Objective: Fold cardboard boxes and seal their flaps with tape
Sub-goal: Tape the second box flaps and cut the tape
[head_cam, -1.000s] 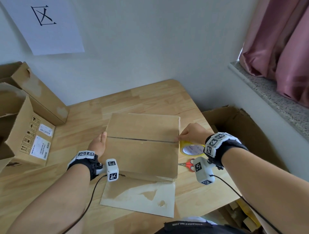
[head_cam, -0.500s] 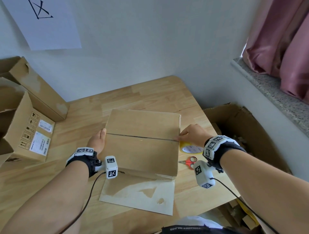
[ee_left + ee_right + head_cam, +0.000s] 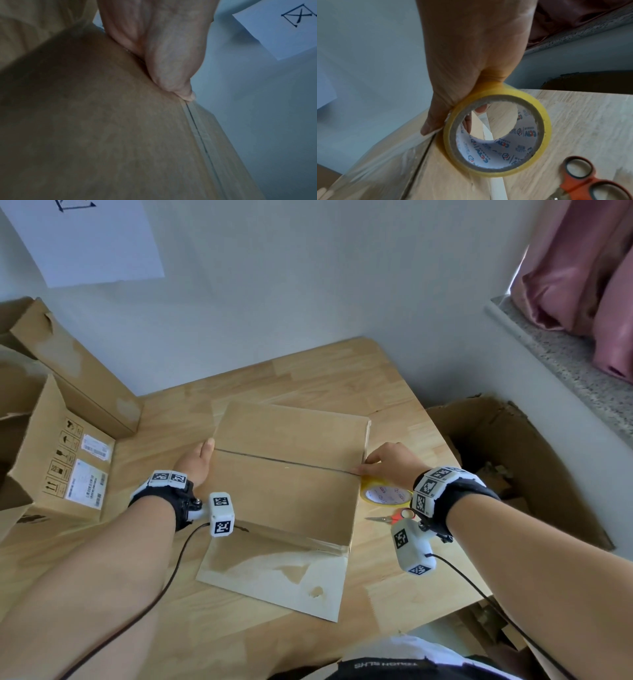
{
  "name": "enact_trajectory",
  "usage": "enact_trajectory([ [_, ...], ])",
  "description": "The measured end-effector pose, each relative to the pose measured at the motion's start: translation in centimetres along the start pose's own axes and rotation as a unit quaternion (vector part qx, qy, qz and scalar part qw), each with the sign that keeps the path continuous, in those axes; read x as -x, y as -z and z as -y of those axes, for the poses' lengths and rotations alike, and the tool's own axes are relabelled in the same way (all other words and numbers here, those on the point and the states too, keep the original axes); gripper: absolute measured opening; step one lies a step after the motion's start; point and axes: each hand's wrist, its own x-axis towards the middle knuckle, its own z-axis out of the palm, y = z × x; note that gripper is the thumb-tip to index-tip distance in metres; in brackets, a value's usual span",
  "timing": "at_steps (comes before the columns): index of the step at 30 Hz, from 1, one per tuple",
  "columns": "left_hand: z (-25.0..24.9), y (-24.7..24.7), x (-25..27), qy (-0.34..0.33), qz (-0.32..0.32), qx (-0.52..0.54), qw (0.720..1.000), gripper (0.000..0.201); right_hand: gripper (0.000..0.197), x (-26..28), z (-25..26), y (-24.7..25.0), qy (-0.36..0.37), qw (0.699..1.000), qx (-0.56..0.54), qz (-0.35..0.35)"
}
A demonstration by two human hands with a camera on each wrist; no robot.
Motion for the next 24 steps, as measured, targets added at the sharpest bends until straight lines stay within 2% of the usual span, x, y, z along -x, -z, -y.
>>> enact_trajectory([
  [11, -0.1, 3.9, -7.6, -0.010, 0.016, -0.062, 0.998, 0.058, 0.042, -3.1, 5.2, -2.2, -0.020, 1.000, -0.005, -0.013],
  [17, 0.2, 4.8, -10.8, -0.042, -0.012, -0.081, 0.996, 0.060, 0.047, -4.0, 7.5, -3.3, -0.049, 0.999, 0.006, -0.008],
  [24, -0.8, 4.4, -10.2, -0.056, -0.059, -0.100, 0.992, 0.046, 0.049, -4.0, 8.2, -4.2, -0.064, 0.998, 0.000, -0.021],
])
